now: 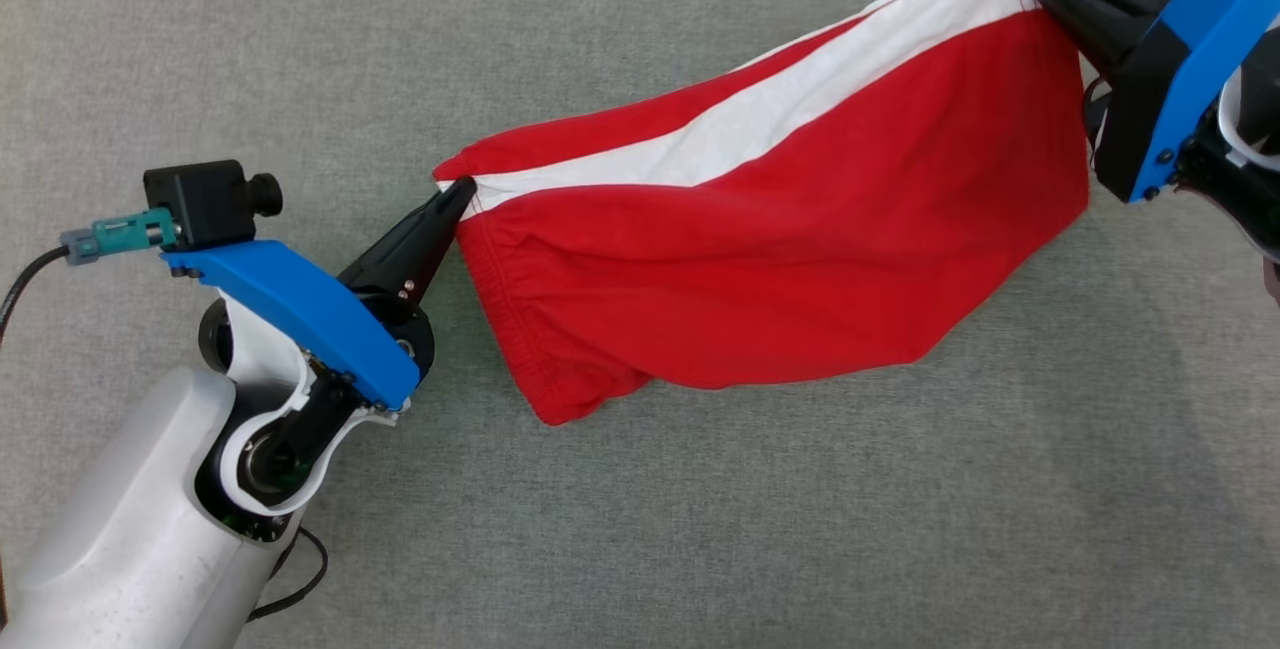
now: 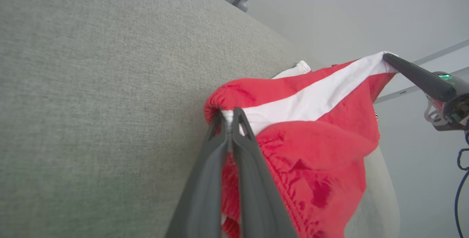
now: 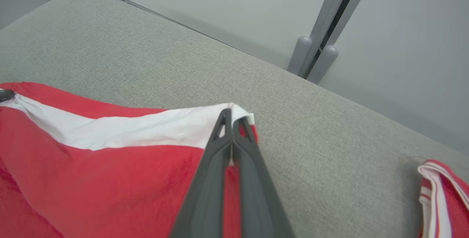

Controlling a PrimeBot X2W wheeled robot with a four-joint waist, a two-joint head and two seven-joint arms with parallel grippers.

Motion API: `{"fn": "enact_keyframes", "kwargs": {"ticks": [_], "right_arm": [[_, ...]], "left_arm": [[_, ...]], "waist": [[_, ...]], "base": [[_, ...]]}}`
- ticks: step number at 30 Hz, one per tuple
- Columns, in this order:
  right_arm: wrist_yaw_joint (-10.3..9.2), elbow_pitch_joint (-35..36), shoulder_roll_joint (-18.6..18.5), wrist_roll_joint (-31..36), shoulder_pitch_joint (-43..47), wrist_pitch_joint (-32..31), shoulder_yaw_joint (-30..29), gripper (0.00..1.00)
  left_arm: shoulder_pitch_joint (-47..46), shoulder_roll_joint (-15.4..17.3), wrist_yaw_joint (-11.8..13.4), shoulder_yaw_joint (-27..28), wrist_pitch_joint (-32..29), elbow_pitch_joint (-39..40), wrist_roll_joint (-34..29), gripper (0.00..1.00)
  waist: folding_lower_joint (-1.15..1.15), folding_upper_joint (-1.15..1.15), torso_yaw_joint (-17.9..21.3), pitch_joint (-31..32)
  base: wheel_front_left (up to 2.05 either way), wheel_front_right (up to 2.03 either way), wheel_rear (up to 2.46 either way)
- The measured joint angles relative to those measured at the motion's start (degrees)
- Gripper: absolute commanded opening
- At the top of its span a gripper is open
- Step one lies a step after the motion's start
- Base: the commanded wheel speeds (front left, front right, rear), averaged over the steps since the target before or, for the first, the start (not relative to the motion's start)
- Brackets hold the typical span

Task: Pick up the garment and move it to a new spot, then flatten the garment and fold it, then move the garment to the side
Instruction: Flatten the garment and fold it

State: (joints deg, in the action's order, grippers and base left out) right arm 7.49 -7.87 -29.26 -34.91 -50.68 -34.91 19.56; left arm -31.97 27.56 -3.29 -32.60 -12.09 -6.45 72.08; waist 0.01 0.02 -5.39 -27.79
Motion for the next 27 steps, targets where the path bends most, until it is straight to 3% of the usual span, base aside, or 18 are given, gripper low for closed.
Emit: {"fn": "enact_keyframes", "kwargs": {"ticks": [13,14,15,16,17,18,19,27], "right_arm": [[0.0,-10.6,0.0,2.1,-4.0,6.3,2.0,0.0],[0.0,-11.3,0.2,1.9,-4.0,6.4,2.2,0.22],[0.0,-11.7,0.4,1.7,-4.1,6.8,2.3,1.0],[0.0,-12.1,0.6,1.5,-4.2,7.4,2.4,1.0],[0.0,-12.5,0.8,1.5,-4.4,7.8,2.6,1.0],[0.0,-13.0,0.8,1.3,-4.4,8.0,3.0,1.0],[0.0,-13.4,0.9,1.1,-4.4,8.3,3.4,1.0],[0.0,-16.7,1.2,-2.7,-3.1,10.0,4.3,1.0]], "left_arm": [[-1.8,-3.4,-2.4,-1.1,2.6,-4.8,-0.5,0.0],[-1.8,-3.6,-2.4,-1.3,2.6,-5.0,-0.5,0.01],[-1.8,-3.7,-2.6,-1.4,2.6,-5.2,-0.5,0.14],[-1.8,-3.8,-2.7,-1.5,2.6,-5.4,-0.5,0.37],[-1.8,-4.0,-2.8,-1.7,2.6,-5.6,-0.5,0.51],[-1.8,-4.3,-2.8,-1.9,2.6,-5.8,-0.5,0.87],[-1.8,-4.4,-2.9,-2.3,2.5,-6.0,-0.5,1.0],[0.5,-5.2,-3.3,-4.1,6.1,-8.0,-3.0,1.0]], "waist": [[0.0,0.0,-3.2,-3.1],[0.0,0.0,-3.3,-3.1],[0.0,0.0,-3.3,-3.1],[-0.01,-0.01,-3.3,-3.1],[-0.01,-0.01,-3.3,-3.0],[-0.01,-0.01,-3.4,-2.9],[-0.01,0.0,-3.4,-2.7],[-0.01,-0.01,-4.1,0.9]], "base": [[0.0,0.0,0.0],[0.0,0.0,0.0],[0.0,0.0,0.0],[0.0,0.0,0.0],[0.0,0.0,0.0],[0.0,0.0,0.0],[0.0,0.0,0.0],[0.0,0.0,0.0]]}}
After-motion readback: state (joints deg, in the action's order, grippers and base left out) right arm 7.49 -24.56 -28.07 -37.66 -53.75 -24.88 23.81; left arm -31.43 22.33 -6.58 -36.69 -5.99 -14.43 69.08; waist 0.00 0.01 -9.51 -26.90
